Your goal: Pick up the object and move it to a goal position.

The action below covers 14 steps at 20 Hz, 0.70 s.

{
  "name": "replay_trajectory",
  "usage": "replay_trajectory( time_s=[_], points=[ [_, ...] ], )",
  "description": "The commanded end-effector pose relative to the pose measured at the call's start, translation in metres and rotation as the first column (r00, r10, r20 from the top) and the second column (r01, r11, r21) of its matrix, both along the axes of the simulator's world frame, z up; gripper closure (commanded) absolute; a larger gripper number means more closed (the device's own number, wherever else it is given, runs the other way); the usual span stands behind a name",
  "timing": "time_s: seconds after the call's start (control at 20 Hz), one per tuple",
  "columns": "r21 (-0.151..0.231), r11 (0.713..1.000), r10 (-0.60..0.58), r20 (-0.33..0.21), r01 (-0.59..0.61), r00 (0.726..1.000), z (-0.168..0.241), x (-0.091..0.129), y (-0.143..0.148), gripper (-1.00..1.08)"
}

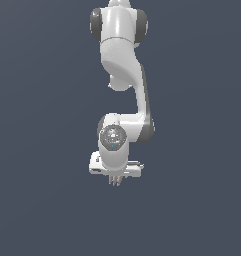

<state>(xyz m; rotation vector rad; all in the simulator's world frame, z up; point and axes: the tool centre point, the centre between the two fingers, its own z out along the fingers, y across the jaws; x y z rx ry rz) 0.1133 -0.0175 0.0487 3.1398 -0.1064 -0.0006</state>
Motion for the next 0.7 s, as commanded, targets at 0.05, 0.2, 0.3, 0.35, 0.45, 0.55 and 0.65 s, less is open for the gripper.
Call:
replay_trajectory(
  time_s=[0.05, 0.2, 0.3, 0.35, 0.45, 0.55, 0.65],
  points=[
    [0.000, 1.000, 0.000, 0.000, 0.000, 1.000, 0.000, 0.000, 0.000, 1.08],
    [0.000, 1.000, 0.000, 0.000, 0.000, 1.000, 0.000, 0.000, 0.000, 1.08],
    [0.000, 1.000, 0.000, 0.000, 0.000, 1.000, 0.000, 0.000, 0.000, 1.08],
    [0.000, 1.000, 0.000, 0.000, 0.000, 1.000, 0.001, 0.000, 0.000, 1.08],
    [0.000, 1.000, 0.000, 0.000, 0.000, 1.000, 0.004, -0.001, -0.001, 1.08],
    [0.000, 1.000, 0.000, 0.000, 0.000, 1.000, 0.009, -0.002, -0.001, 1.08],
    [0.000, 1.000, 0.000, 0.000, 0.000, 1.000, 0.017, -0.003, -0.002, 1.08]
  ],
)
